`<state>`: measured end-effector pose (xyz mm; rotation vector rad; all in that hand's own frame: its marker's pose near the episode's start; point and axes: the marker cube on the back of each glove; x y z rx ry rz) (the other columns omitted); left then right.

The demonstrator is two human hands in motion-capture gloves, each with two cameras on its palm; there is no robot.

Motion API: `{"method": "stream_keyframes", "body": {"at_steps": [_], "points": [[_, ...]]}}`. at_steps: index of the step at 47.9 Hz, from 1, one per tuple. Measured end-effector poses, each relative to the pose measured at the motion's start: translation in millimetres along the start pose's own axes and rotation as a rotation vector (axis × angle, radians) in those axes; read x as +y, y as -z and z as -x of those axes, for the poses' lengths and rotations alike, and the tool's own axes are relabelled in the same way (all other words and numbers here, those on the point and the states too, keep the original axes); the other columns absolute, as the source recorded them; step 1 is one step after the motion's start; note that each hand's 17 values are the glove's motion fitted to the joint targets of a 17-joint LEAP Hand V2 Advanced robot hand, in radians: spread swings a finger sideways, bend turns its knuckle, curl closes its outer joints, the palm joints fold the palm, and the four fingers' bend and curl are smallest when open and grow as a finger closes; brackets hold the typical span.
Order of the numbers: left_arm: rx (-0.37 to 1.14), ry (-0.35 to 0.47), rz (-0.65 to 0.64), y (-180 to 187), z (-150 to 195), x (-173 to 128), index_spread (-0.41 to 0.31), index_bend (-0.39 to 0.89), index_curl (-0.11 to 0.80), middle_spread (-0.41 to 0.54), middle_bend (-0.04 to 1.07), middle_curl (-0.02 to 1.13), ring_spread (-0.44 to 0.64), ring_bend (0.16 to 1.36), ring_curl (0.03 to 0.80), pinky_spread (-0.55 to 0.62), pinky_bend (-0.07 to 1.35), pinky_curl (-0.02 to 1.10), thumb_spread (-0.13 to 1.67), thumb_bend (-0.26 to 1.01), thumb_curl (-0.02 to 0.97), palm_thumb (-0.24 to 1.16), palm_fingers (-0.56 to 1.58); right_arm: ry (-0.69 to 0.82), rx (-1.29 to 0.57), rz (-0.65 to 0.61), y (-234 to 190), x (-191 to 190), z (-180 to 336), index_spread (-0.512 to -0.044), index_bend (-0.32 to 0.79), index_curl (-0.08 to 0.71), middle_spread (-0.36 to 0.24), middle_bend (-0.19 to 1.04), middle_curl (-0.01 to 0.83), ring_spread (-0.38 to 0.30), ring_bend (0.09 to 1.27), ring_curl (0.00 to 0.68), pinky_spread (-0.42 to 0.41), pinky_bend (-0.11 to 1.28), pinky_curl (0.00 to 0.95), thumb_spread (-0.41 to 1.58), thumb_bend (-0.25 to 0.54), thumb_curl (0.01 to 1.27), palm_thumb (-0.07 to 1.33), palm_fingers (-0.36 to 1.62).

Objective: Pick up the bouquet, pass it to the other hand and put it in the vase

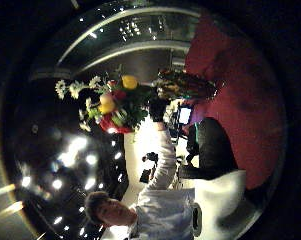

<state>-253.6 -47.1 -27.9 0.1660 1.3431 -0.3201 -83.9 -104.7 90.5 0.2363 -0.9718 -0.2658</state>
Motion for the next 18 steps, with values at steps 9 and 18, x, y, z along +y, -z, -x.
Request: {"method": "stream_keyframes", "body": {"at_steps": [9, 18], "points": [[-0.044, -0.04, -0.163, -4.7, -9.6, 4.5, 0.154, 0.09, 0.158, 0.389, 0.17, 0.27, 0.52, 0.54, 0.305, 0.5, 0.29, 0.36, 0.93, -0.04, 0.399, 0.5, -0.14, 0.181, -0.082, 0.166, -36.0, -5.8, -0.5, -0.271, 0.14, 0.395, 0.026, 0.16, 0.265, 0.032, 0.28, 0.339, 0.198, 0.31, 0.35, 1.05, -0.019, 0.52, 0.8, 0.29], [-0.139, -0.066, -0.257, -3.3, -7.1, 2.9, 0.128, 0.11, 0.156, 0.361, 0.19, 0.28, 0.51, 0.53, 0.297, 0.49, 0.27, 0.35, 1.02, -0.02, 0.366, 0.49, -0.09, 0.198, 0.038, 0.219, -66.9, -7.3, 23.6, -0.288, 0.1, 0.34, 0.031, 0.18, 0.278, 0.041, 0.32, 0.347, 0.2, 0.36, 0.361, 1.03, -0.023, 0.52, 0.8, 0.23]]}}
